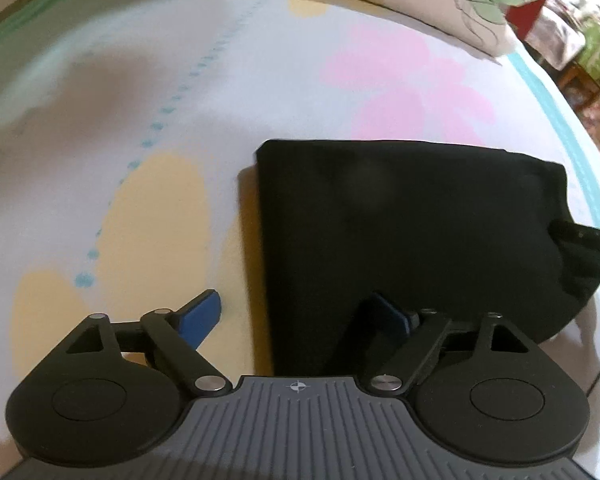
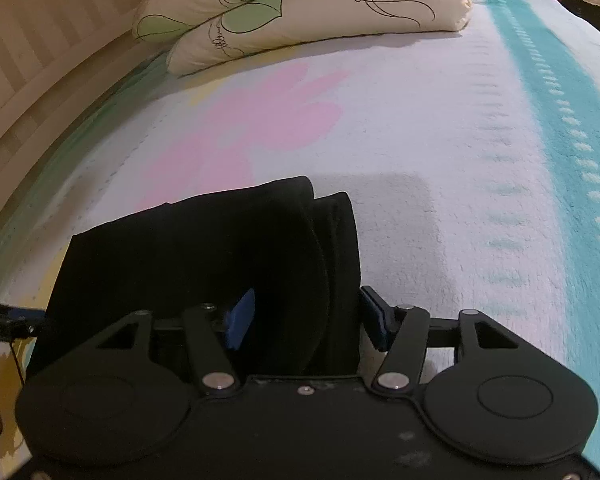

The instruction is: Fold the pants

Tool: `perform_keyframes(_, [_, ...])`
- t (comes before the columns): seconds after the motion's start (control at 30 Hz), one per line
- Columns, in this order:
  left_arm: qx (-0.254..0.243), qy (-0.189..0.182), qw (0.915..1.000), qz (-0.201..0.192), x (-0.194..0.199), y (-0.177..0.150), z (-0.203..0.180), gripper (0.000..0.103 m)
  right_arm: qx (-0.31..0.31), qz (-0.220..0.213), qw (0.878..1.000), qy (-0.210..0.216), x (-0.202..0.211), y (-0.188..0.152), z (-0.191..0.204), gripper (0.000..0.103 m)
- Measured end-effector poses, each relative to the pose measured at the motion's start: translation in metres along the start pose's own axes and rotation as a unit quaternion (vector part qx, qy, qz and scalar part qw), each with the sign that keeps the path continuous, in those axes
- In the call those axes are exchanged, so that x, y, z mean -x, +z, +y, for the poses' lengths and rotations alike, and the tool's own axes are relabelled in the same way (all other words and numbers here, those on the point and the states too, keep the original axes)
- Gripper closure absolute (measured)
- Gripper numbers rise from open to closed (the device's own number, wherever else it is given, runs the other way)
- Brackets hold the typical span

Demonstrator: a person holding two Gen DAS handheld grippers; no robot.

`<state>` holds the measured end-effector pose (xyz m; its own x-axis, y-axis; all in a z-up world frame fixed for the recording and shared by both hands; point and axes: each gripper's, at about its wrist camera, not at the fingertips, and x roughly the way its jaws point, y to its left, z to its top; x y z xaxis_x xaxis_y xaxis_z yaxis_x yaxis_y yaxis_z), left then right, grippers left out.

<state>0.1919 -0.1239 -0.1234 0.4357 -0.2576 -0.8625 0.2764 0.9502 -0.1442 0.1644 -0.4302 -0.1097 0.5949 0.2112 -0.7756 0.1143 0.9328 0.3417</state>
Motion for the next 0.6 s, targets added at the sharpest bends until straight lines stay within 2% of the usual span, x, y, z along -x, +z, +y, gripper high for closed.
perform_keyframes(0.03, [0.0, -0.008, 1.0, 0.001, -0.003, 0.002, -0.001, 0.017, -0.005, -0.004, 1.0, 0.002, 0.001, -0.001, 0.0, 0.056])
perform_keyframes(0.07, [0.005, -0.019, 0.9998, -0.001, -0.003, 0.005, -0.003, 0.022, -0.009, -0.009, 1.0, 0.004, 0.001, -0.002, 0.0, 0.058])
perform_keyframes(0.1, [0.009, -0.045, 0.9989, -0.005, -0.003, 0.007, -0.003, 0.036, -0.008, -0.016, 1.0, 0.002, 0.002, -0.004, 0.002, 0.062])
perform_keyframes(0.13, [0.012, -0.055, 0.9984, -0.008, 0.0, 0.007, -0.006, 0.064, -0.004, -0.02, 1.0, -0.002, 0.002, -0.005, 0.006, 0.065])
perform_keyframes(0.17, [0.014, -0.045, 0.9988, -0.013, 0.003, 0.008, -0.008, 0.08, 0.0, -0.024, 1.0, -0.008, 0.003, -0.006, 0.009, 0.066])
perform_keyframes(0.3, [0.016, -0.042, 0.9985, -0.032, 0.016, 0.004, -0.009, 0.084, 0.034, -0.039, 0.998, -0.029, 0.011, -0.006, 0.033, 0.079])
perform_keyframes(0.33, [0.014, -0.033, 0.9986, -0.039, 0.021, 0.003, -0.008, 0.088, 0.041, -0.041, 0.998, -0.03, 0.014, -0.005, 0.039, 0.08])
perform_keyframes(0.4, [0.016, -0.021, 0.9982, -0.054, 0.033, 0.002, -0.003, 0.089, 0.053, -0.044, 0.997, -0.027, 0.018, -0.004, 0.053, 0.081])
perform_keyframes(0.5, [0.025, 0.007, 0.9973, -0.068, 0.051, 0.001, 0.016, 0.09, 0.06, -0.043, 0.997, 0.002, 0.018, -0.002, 0.078, 0.081])
perform_keyframes(0.6, [0.031, 0.051, 0.9946, -0.085, 0.071, -0.004, 0.047, 0.091, 0.071, -0.036, 0.996, 0.037, 0.001, 0.003, 0.114, 0.081])
